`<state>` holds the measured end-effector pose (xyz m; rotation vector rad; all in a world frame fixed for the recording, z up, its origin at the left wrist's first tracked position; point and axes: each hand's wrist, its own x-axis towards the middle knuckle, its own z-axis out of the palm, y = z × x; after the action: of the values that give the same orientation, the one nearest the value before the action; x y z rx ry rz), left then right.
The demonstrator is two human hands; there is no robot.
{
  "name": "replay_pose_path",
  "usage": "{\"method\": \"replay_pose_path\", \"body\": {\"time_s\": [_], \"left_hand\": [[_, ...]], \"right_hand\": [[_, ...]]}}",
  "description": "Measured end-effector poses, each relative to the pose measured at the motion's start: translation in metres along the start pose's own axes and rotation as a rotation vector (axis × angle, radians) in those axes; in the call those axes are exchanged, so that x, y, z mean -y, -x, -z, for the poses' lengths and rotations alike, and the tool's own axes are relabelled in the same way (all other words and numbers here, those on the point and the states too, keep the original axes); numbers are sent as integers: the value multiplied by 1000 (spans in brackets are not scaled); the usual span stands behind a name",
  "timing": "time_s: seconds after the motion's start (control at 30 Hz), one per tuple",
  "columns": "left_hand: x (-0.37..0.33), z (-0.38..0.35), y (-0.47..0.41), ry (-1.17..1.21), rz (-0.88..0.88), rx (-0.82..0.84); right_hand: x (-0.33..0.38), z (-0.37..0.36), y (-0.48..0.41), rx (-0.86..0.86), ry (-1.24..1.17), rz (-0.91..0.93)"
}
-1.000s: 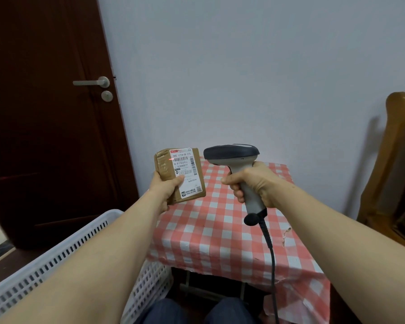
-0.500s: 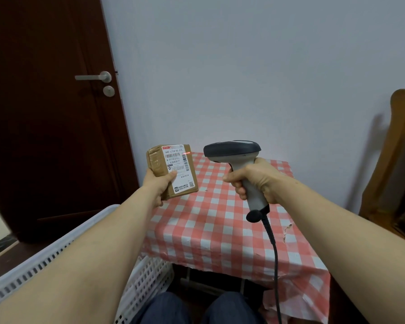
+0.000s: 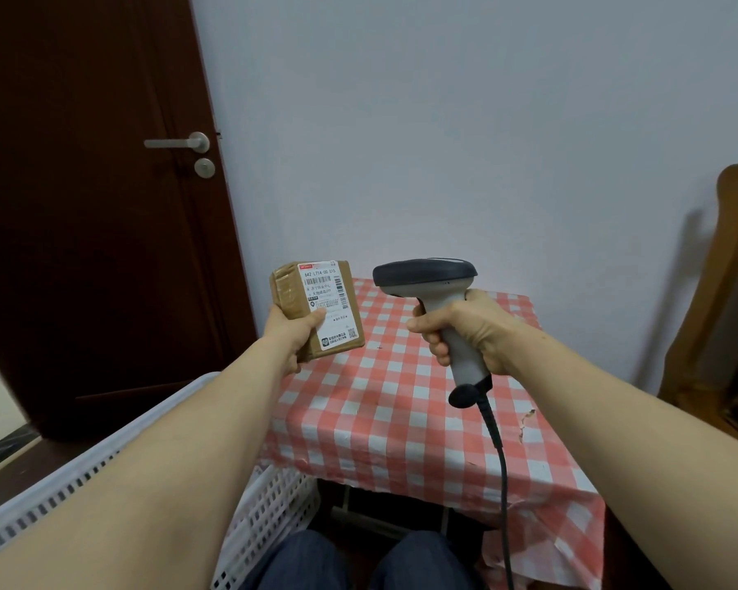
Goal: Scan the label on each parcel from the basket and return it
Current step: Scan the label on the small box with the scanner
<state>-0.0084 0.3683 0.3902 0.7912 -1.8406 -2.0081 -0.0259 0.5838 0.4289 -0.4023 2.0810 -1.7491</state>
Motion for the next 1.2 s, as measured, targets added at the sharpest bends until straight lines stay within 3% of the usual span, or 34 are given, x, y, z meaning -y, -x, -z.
{"method": "replay_pose_path", "body": {"time_s": [1.03, 1.2], "left_hand": [[5, -16, -2, -60, 10, 7], [7, -20, -12, 59, 21, -8]], "right_hand": [[-13, 13, -7, -30, -39, -15], [-28, 23, -17, -132, -96, -75]]}}
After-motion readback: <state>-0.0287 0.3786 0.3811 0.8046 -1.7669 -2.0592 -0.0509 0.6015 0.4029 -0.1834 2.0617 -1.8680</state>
